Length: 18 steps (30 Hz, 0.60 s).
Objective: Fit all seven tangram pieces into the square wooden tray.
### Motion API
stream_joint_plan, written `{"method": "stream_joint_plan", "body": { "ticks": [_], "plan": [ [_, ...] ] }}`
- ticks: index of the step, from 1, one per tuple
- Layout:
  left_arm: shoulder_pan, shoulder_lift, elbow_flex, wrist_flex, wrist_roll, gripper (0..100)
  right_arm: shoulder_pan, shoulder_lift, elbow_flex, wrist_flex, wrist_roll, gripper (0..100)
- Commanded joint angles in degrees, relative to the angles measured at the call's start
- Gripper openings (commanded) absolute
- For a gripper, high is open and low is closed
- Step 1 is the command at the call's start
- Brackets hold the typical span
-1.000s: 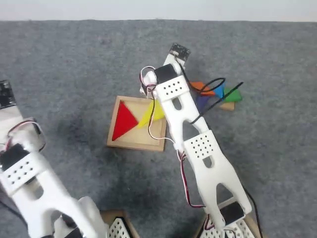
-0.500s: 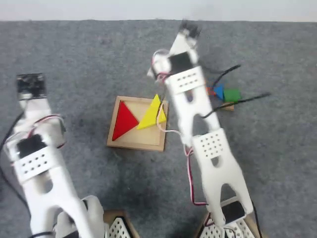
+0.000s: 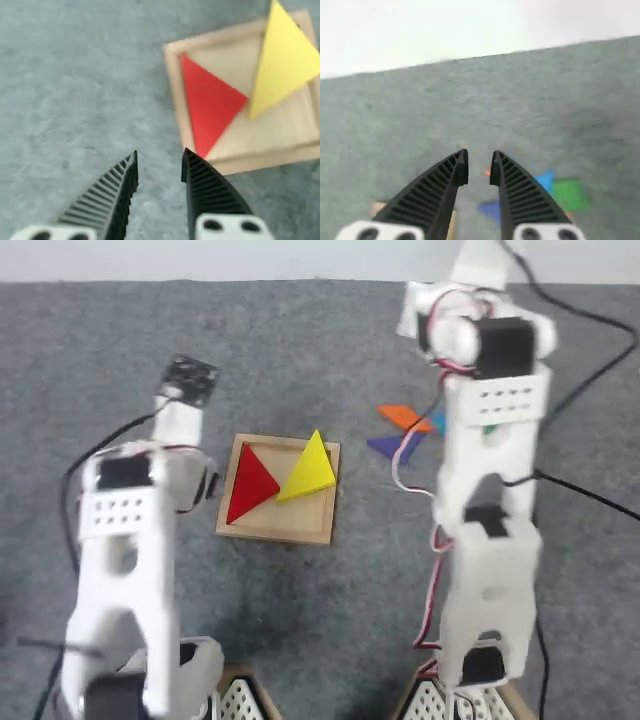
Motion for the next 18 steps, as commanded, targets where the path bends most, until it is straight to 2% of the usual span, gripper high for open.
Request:
{"method": "stream_joint_plan", "body": {
  "ticks": [1,5,9,12,15,18],
  "plan": [
    [4.84,9.32,-6.99,0.7,-2.37,14,5.49,-14.46,31.12,2.15,1.23,9.5],
    [11.52,13.8,-9.54,0.53,-2.99,19,10.15,-27.21,58.46,-5.93,2.37,10.7],
    [18.64,15.12,-10.24,-0.88,-2.9,24,12.88,-39.96,87.56,-23.52,5.19,10.2],
    [20.92,15.12,-9.19,-2.55,-2.81,24,13.23,-48.4,107.43,-37.41,5.36,10.2],
    [21.1,15.56,-6.37,-7.65,-2.81,24,12.44,-54.64,120.0,-46.55,5.45,10.1],
    [21.63,15.56,-2.15,-13.89,-3.16,25,11.74,-57.54,123.87,-47.87,5.45,10.1]
  ]
}}
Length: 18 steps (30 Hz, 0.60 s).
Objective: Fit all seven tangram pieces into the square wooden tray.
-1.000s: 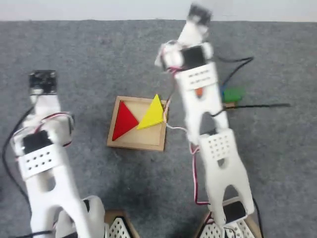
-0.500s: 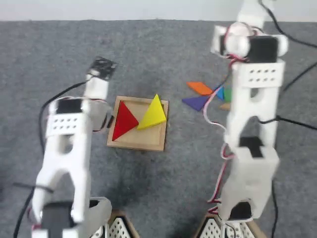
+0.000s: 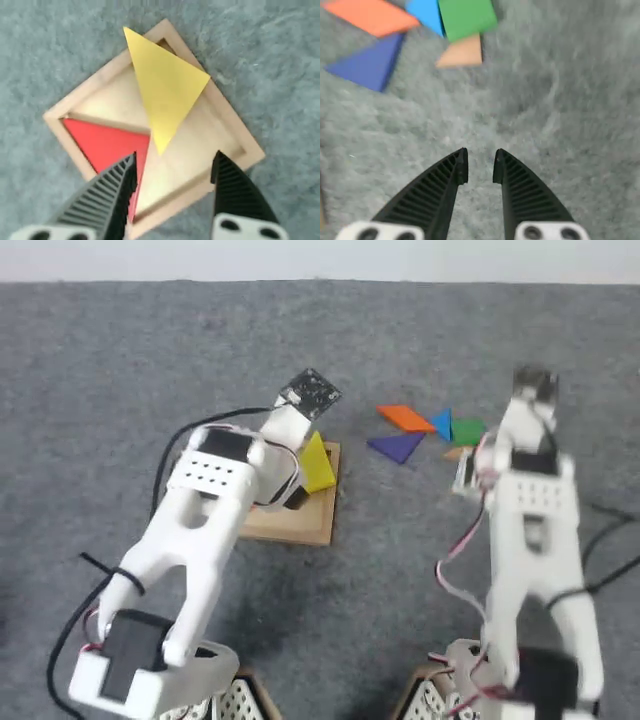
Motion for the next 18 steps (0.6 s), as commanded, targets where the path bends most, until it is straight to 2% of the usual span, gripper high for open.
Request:
{"method": "stream_joint_plan", "body": {
  "ticks": [1,5,11,16,18],
  "plan": [
    [1.23,-0.35,4.09,-9.58,-0.79,26,-0.66,-5.67,4.13,-3.3,0.7,10.1],
    [1.93,-0.26,8.4,-14.86,-3.6,26,-0.75,-4.26,4.57,-3.56,0.62,10.1],
    [1.93,-0.09,11.03,-18.29,-4.04,26,-1.63,-1.45,4.31,-3.74,0.62,10.1],
    [2.02,8.18,9.19,-21.36,-6.07,26,-1.89,-1.63,4.31,-3.74,0.53,10.1],
    [1.67,10.99,6.02,-19.87,-6.24,26,-1.89,-1.54,4.31,-3.74,0.53,10.1]
  ]
}}
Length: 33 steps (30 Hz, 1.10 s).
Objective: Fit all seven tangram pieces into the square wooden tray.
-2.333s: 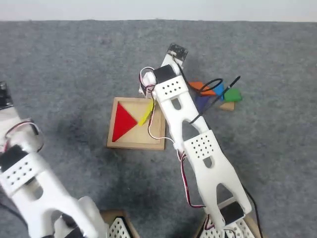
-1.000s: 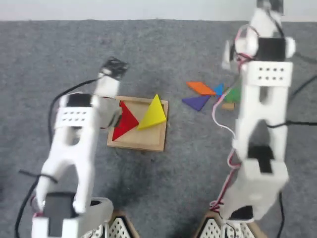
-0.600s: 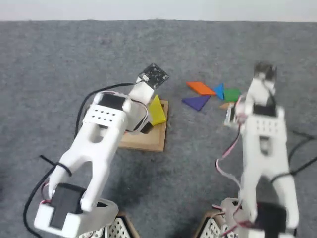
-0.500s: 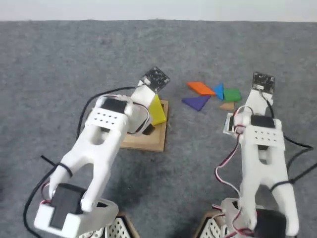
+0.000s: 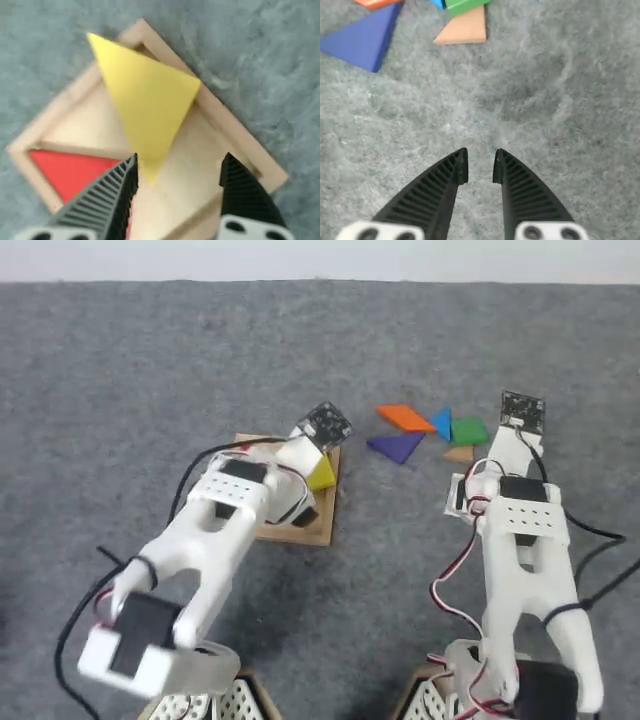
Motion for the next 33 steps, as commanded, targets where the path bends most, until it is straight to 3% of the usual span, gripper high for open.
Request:
{"method": "stream_joint_plan", "body": {
  "ticks": [1,20,25,33],
  "plan": [
    [-0.09,5.1,-7.25,0.97,-1.41,26,-0.31,-0.22,-0.62,-1.1,0.53,10.1],
    [-4.04,14.51,-24.92,4.84,-6.77,21,-0.4,0.04,-0.62,-1.1,0.53,10.1],
    [-4.57,14.51,-31.08,10.29,-9.05,21,-0.4,0.04,-0.62,-1.1,0.53,10.1],
    [-5.01,14.51,-32.13,11.87,-9.93,21,-0.4,0.13,-0.62,-1.1,0.53,10.1]
  ]
}}
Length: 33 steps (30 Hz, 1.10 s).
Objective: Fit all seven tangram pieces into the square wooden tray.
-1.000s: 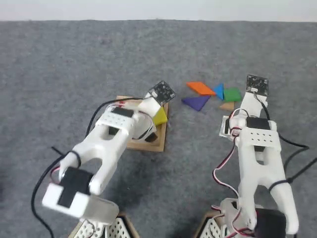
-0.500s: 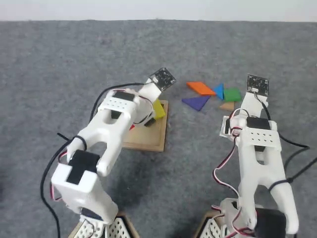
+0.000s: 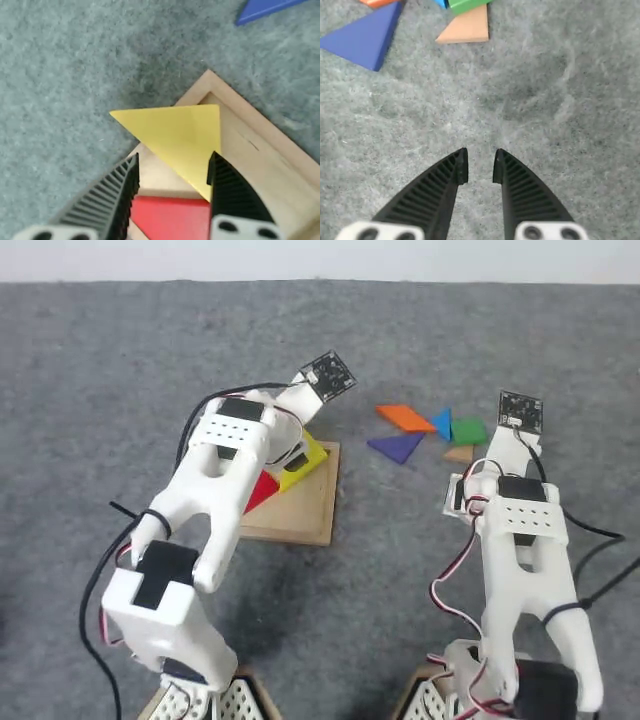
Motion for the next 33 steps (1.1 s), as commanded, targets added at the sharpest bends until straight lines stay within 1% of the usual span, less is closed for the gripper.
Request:
{"method": "stream_joint_plan", "body": {
  "ticks": [1,4,8,10,16,26,30,33],
  "plan": [
    [-0.62,-0.62,-2.77,2.81,0.09,21,-0.48,0.04,-0.62,-1.1,0.53,10.1],
    [1.76,-0.79,-1.45,5.63,1.67,21,-0.48,0.04,-0.35,-2.33,0.53,10.1],
    [2.73,-0.44,2.51,0.88,1.58,21,-0.48,0.04,-0.35,-2.24,0.53,10.1],
    [1.41,0.62,3.12,-0.35,1.32,21,-0.48,0.04,-0.35,-2.24,0.53,10.1],
    [-3.43,4.22,3.03,-1.76,-2.55,21,-0.48,0.04,-0.35,-2.42,0.53,10.1],
    [-4.48,1.41,3.03,-1.32,-5.8,21,-0.48,0.04,-0.35,-2.59,0.44,10.1],
    [-6.68,2.55,2.51,-1.85,-6.07,21,-0.48,0.04,-0.35,-2.51,0.44,10.1],
    [-9.23,3.43,-0.31,-1.85,-6.15,21,-0.48,0.04,-0.35,-2.51,0.44,10.1]
  ]
}}
